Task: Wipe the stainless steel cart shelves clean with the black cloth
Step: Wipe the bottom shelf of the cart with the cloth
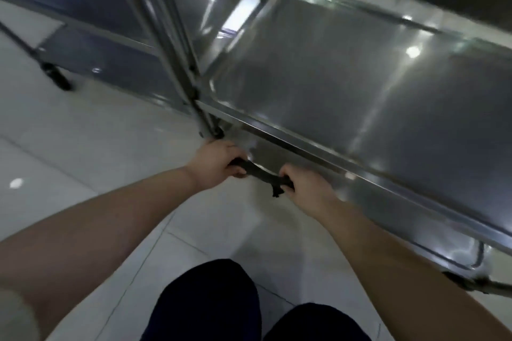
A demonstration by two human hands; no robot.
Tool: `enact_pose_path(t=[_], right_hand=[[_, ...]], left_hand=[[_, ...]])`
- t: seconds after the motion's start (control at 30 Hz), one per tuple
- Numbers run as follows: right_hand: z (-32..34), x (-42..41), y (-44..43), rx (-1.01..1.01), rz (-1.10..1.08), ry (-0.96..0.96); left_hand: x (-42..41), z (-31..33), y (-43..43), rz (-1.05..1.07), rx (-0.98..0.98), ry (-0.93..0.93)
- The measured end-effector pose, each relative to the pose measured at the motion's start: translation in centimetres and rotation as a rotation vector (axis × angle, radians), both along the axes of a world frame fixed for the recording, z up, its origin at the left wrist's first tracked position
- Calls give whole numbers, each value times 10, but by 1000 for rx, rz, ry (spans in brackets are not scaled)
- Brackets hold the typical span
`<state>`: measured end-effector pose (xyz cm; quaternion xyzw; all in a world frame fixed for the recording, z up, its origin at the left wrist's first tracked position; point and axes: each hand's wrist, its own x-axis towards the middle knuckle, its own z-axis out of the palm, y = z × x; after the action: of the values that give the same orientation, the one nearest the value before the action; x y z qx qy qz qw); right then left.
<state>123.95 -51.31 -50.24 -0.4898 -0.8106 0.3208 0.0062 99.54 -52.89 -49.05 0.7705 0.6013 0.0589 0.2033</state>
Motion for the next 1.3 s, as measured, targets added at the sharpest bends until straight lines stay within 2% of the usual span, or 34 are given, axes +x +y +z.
enact_pose_path(t=[0.07, 0.2, 0.3, 0.43, 0.63, 0.73, 1.0, 1.17, 1.3], right_hand=[[36, -32, -13, 30, 41, -41], [135, -89, -33, -23, -100, 149], [220, -127, -39, -28, -57, 225], [350, -182, -35, 10, 49, 308], [572, -270, -1, 80, 84, 446], [664, -322, 20, 175, 147, 475], [807, -485, 57, 417, 238, 502], [861, -574, 91, 424, 188, 569], [882, -632, 136, 500, 146, 574]], left_hand=[[-27, 41, -18, 75, 13, 35], [-80, 135, -53, 228, 45, 0], [-120, 218, -81, 270, 121, -46], [-174, 350, -102, 318, 236, -31], [-242, 576, -102, 390, 418, 26], [-286, 657, -97, 439, 535, 101], [-445, 786, -59, 542, 742, 154], [-540, 848, -13, 475, 769, 246], [-604, 874, 40, 451, 775, 308]])
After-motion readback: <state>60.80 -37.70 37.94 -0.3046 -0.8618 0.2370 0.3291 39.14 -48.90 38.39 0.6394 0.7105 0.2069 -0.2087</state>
